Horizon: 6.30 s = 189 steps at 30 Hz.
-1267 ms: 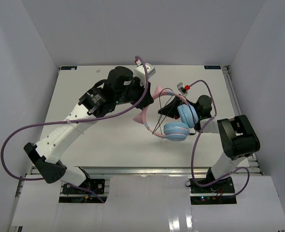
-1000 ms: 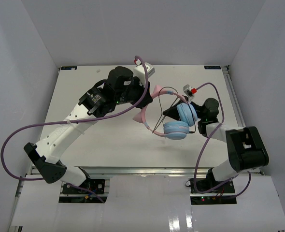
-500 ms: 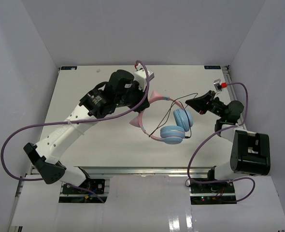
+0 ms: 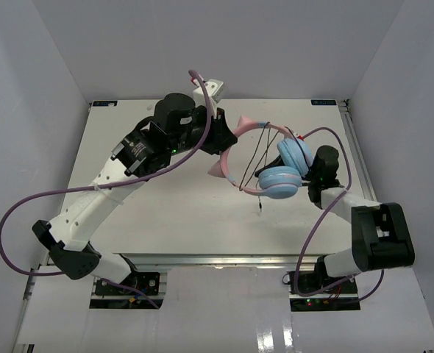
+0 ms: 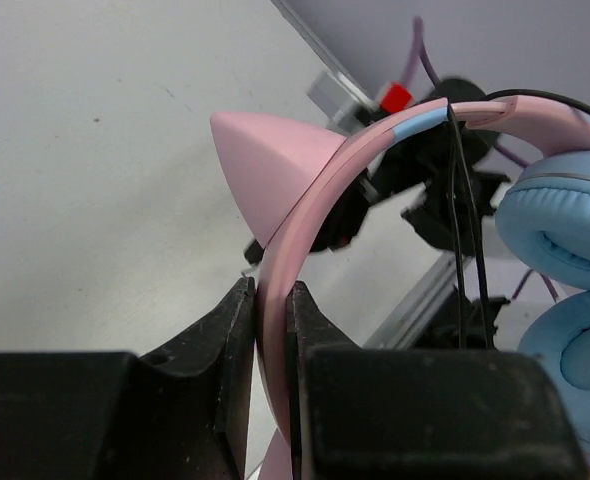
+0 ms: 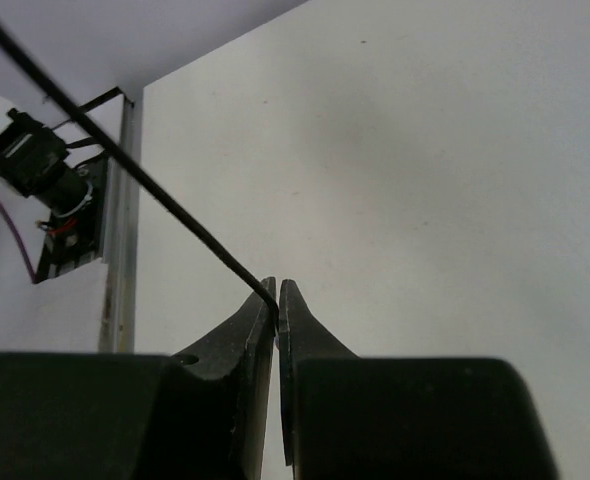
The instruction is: Wrap the headphones
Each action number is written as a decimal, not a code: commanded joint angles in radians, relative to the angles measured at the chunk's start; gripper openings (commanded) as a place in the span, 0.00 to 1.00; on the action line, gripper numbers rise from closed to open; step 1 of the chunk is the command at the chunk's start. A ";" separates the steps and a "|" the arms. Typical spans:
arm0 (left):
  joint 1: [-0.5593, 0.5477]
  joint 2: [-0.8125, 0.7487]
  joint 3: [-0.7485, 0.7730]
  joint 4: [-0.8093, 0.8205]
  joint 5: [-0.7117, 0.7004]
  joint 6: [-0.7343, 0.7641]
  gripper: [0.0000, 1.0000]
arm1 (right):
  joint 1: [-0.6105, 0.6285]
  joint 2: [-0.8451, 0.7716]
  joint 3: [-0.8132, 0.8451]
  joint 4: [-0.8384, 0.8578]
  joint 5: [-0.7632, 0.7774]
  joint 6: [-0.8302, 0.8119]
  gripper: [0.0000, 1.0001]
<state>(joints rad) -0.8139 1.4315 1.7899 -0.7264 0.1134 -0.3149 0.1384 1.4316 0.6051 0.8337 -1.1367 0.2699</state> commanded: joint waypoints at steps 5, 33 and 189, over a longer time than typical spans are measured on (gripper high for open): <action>-0.001 -0.104 -0.251 0.427 -0.465 -0.334 0.00 | 0.046 -0.129 -0.113 0.332 -0.047 0.259 0.08; 0.001 0.142 -0.226 0.509 -0.794 -0.408 0.00 | 0.096 -0.298 -0.168 0.273 0.065 0.201 0.11; 0.174 0.259 -0.758 0.509 -0.001 -0.093 0.13 | 0.067 0.101 0.438 -1.196 0.776 -1.183 0.90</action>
<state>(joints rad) -0.6670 1.7639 1.0252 -0.2351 0.1028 -0.3713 0.2185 1.6588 1.0799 -0.3607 -0.3033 -0.9439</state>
